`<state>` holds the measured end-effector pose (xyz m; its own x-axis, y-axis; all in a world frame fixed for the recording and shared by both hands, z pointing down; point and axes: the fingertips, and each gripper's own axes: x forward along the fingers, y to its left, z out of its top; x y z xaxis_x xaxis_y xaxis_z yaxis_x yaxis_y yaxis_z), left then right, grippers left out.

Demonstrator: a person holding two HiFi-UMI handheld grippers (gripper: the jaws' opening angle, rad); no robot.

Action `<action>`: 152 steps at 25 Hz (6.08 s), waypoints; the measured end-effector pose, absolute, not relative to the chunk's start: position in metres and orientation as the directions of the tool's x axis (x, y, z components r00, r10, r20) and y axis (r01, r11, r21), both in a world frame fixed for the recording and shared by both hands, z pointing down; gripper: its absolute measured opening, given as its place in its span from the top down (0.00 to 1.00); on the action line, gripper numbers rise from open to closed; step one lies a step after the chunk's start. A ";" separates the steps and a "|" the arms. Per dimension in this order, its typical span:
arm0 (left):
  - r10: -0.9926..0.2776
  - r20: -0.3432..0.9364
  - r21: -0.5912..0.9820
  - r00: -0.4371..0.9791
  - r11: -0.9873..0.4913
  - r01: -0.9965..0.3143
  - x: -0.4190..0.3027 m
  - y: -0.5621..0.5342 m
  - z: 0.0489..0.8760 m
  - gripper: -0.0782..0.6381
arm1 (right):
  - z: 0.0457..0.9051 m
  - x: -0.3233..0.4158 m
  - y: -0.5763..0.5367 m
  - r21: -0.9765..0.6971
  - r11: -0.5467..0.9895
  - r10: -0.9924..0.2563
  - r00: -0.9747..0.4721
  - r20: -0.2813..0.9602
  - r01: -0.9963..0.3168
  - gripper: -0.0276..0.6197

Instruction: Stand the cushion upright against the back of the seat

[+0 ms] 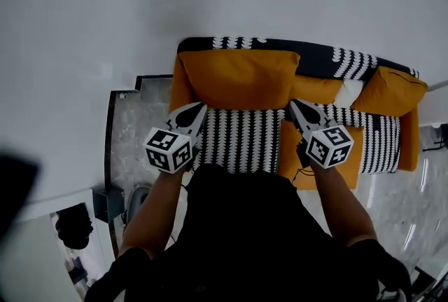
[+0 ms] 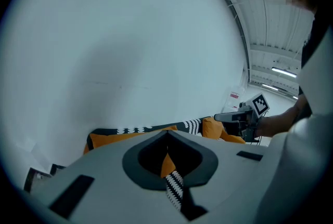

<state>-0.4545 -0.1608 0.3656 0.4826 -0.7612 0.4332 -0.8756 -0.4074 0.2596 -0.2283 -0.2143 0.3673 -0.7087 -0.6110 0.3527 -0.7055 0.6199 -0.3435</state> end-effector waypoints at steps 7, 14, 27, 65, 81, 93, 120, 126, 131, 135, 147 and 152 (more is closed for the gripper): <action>-0.781 0.395 0.301 0.484 -0.388 -0.871 -0.463 -0.133 0.344 0.87 | 0.352 -0.243 -0.197 -0.264 0.672 -0.612 -0.720 0.329 -0.692 0.90; -0.833 0.353 0.287 0.426 -0.337 -0.897 -0.472 -0.086 0.313 0.87 | 0.332 -0.276 -0.155 -0.282 0.738 -0.539 -0.787 0.300 -0.613 0.90; -0.838 0.340 0.334 0.427 -0.317 -0.888 -0.452 0.061 0.317 0.87 | 0.323 -0.259 -0.017 -0.304 0.738 -0.516 -0.794 0.321 -0.602 0.90; -0.784 0.295 0.253 0.547 -0.488 -0.836 -0.164 0.220 0.302 0.87 | 0.309 0.065 0.196 -0.241 0.589 -0.708 -0.636 0.307 -0.771 0.90; -0.777 0.365 0.245 0.512 -0.450 -0.859 -0.035 0.296 0.333 0.87 | 0.351 0.240 0.285 -0.294 0.499 -0.730 -0.578 0.364 -0.815 0.90; -0.721 0.460 0.243 0.519 -0.460 -0.854 -0.030 0.281 0.362 0.87 | 0.385 0.290 0.265 -0.307 0.384 -0.767 -0.486 0.419 -0.871 0.90; -0.517 0.753 0.160 0.406 -0.456 -0.876 -0.109 0.092 0.566 0.86 | 0.613 0.329 0.100 -0.042 0.386 -0.463 -0.232 0.855 -0.922 0.89; -0.435 0.831 0.139 0.348 -0.443 -0.886 -0.118 0.105 0.646 0.86 | 0.694 0.356 0.098 0.050 0.473 -0.353 -0.137 0.926 -0.880 0.89; -0.326 0.903 0.140 0.279 -0.390 -0.910 -0.117 0.143 0.720 0.86 | 0.761 0.382 0.111 0.026 0.471 -0.229 -0.094 0.969 -0.882 0.80; -0.237 0.936 0.142 0.262 -0.425 -0.894 -0.111 0.153 0.780 0.81 | 0.803 0.392 0.103 0.032 0.483 -0.192 -0.071 0.979 -0.875 0.78; -0.087 0.965 0.185 0.247 -0.443 -0.877 -0.119 0.180 0.905 0.66 | 0.881 0.398 0.105 0.058 0.545 -0.128 -0.015 0.992 -0.836 0.69; -0.092 0.968 0.167 0.232 -0.452 -0.876 -0.116 0.175 0.918 0.66 | 0.894 0.402 0.100 0.058 0.553 -0.132 -0.018 0.991 -0.831 0.67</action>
